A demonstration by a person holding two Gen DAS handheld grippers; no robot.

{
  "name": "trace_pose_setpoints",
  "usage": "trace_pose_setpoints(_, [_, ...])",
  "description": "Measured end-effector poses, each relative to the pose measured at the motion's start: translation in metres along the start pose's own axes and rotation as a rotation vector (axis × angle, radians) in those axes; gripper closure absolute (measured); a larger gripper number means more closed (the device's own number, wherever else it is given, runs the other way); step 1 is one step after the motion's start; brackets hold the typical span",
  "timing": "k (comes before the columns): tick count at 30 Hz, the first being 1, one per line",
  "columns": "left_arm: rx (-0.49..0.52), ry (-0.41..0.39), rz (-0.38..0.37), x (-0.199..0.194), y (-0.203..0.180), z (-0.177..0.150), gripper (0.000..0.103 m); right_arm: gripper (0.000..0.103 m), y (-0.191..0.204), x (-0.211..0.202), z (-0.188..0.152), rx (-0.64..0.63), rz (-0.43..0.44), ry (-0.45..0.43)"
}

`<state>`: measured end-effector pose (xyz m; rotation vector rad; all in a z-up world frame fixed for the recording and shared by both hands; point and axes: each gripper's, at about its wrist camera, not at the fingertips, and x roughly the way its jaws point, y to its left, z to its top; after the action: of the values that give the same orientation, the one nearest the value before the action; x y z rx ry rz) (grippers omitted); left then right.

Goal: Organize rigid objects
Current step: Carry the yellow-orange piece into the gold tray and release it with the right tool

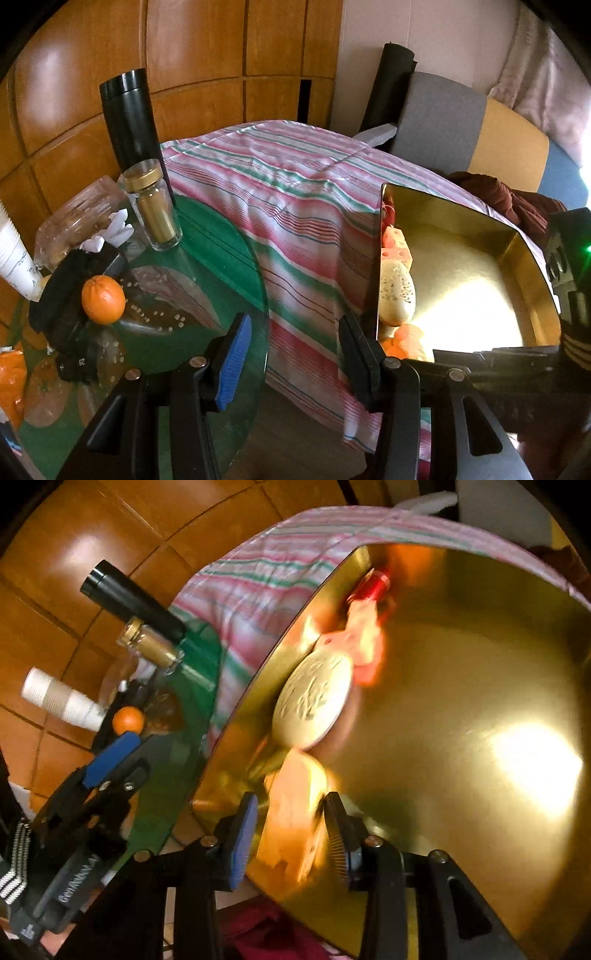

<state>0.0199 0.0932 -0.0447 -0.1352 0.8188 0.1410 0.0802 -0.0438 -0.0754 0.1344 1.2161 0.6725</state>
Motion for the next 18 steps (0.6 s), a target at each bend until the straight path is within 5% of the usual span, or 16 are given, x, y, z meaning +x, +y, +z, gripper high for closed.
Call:
trace_pose_setpoints(9, [0.015,-0.016,-0.018,-0.005,-0.005,0.001,0.053,0.065,-0.013,-0.040,-0.010,0.037,-0.025,-0.089])
trace_pose_setpoints(18, [0.105,-0.062,-0.070,-0.025,-0.035,0.005,0.048,0.065,-0.026,-0.095,-0.028,-0.019,-0.229,-0.208])
